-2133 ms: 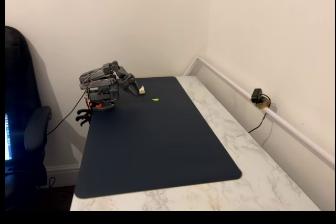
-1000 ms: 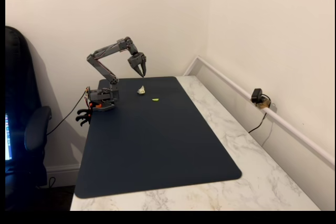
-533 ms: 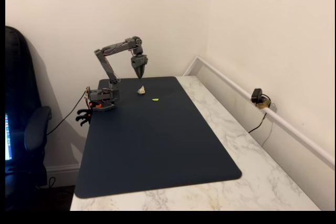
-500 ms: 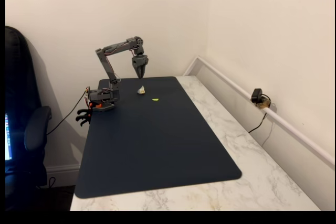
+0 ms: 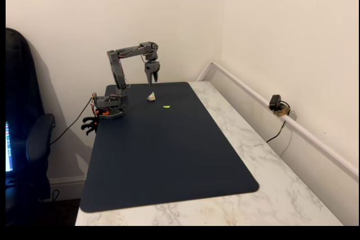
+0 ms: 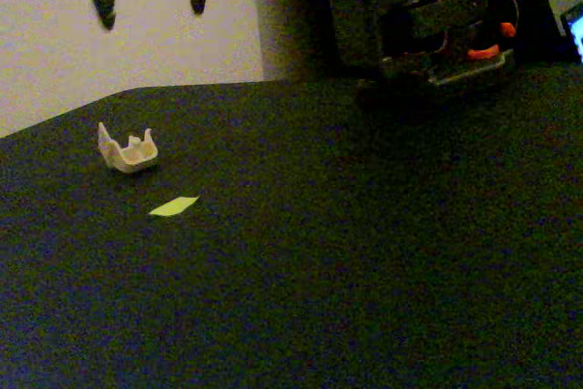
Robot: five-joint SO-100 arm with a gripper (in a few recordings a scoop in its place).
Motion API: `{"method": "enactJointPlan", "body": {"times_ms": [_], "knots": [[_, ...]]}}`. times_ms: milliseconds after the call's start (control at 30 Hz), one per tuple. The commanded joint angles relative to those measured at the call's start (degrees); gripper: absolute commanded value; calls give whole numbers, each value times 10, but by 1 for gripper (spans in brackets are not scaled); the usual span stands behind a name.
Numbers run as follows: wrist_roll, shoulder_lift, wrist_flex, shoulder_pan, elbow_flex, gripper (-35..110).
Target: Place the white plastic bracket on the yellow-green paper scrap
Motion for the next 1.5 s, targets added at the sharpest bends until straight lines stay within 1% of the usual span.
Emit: {"method": "enactJointPlan", "body": {"times_ms": [0, 133, 367, 567, 700, 900, 1300, 1467], "knots": [[1, 18, -41, 44, 20, 43], [-2, 6, -70, 62, 52, 49], [8, -4, -129, 80, 130, 52], [11, -55, -170, 110, 140, 52], [4, -83, -185, 141, 134, 52], [4, -140, -189, 152, 97, 53], [-2, -225, -182, 136, 17, 53], [-20, -236, -181, 127, 2, 52]]}}
